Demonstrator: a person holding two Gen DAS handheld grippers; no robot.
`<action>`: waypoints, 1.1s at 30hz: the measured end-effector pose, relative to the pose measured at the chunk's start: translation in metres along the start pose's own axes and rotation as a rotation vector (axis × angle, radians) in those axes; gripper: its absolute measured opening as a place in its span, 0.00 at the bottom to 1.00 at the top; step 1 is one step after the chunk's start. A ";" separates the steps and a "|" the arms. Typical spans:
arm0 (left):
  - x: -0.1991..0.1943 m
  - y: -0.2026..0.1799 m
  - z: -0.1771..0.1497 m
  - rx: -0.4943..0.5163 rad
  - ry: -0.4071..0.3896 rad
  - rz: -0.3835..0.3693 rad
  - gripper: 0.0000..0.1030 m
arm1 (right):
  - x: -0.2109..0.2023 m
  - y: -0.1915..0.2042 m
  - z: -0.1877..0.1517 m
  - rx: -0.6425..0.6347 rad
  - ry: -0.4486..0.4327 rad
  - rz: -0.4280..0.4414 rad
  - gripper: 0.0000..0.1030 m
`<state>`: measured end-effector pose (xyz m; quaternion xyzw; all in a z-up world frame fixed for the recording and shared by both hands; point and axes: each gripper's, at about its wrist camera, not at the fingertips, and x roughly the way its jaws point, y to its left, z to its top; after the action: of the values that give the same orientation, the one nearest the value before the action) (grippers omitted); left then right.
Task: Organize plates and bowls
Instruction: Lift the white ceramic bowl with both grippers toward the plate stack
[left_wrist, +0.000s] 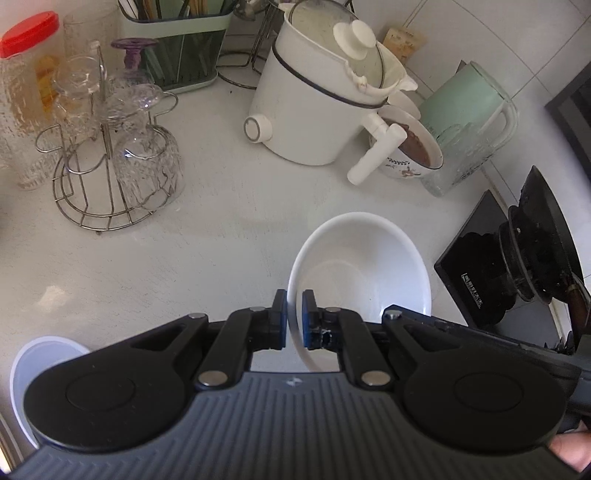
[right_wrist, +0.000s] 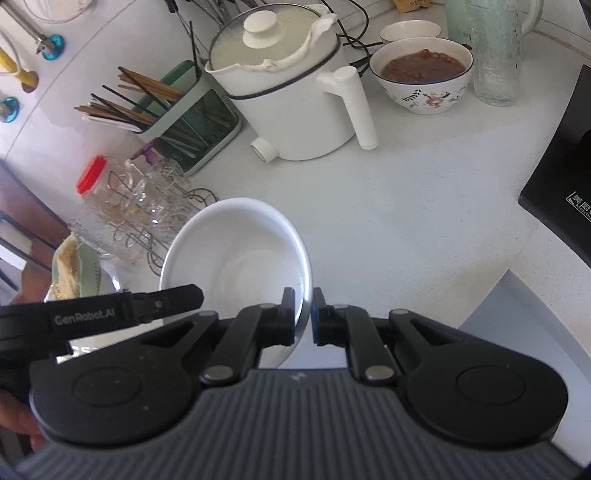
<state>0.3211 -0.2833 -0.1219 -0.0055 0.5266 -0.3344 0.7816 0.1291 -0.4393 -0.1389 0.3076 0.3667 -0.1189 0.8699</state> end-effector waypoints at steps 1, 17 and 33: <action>-0.004 0.001 -0.001 -0.007 -0.004 0.000 0.09 | -0.001 0.002 0.000 -0.005 0.001 0.002 0.11; -0.041 0.035 -0.029 -0.123 -0.070 0.049 0.09 | 0.005 0.039 -0.007 -0.111 0.054 0.053 0.11; -0.093 0.096 -0.051 -0.242 -0.138 0.110 0.09 | 0.026 0.108 -0.019 -0.266 0.107 0.137 0.11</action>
<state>0.3079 -0.1424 -0.1033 -0.0938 0.5078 -0.2237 0.8266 0.1827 -0.3426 -0.1194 0.2199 0.4031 0.0068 0.8883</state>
